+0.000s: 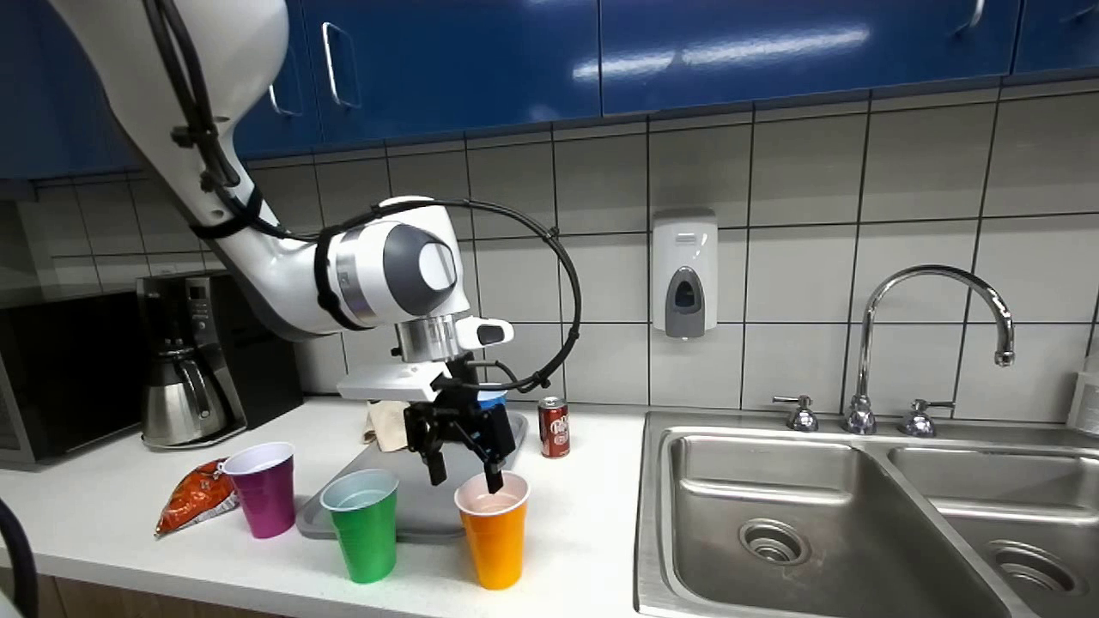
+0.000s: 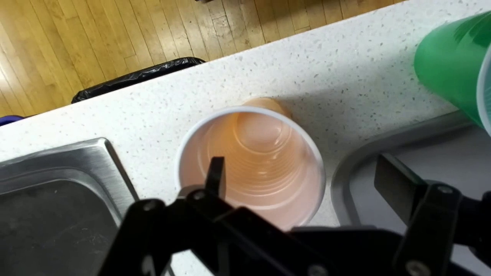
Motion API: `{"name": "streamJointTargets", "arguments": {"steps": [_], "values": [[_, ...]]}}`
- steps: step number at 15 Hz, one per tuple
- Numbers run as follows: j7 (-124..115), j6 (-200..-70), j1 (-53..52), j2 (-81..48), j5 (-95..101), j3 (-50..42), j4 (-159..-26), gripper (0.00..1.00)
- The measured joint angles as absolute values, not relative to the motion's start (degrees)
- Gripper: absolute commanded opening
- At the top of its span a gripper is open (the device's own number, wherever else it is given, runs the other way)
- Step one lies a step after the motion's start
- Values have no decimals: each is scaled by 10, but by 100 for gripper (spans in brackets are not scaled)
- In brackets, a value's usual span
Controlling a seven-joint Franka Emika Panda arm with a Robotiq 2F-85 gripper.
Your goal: Put the green, maroon and yellow cups on the tray
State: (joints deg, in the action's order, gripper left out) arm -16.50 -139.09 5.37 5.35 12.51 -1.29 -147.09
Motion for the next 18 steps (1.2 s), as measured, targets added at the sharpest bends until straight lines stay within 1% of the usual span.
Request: {"name": "streamJointTargets", "arguments": {"steps": [18], "values": [[-174, -1409, 51, -24, 126, -23, -1436, 100]]}}
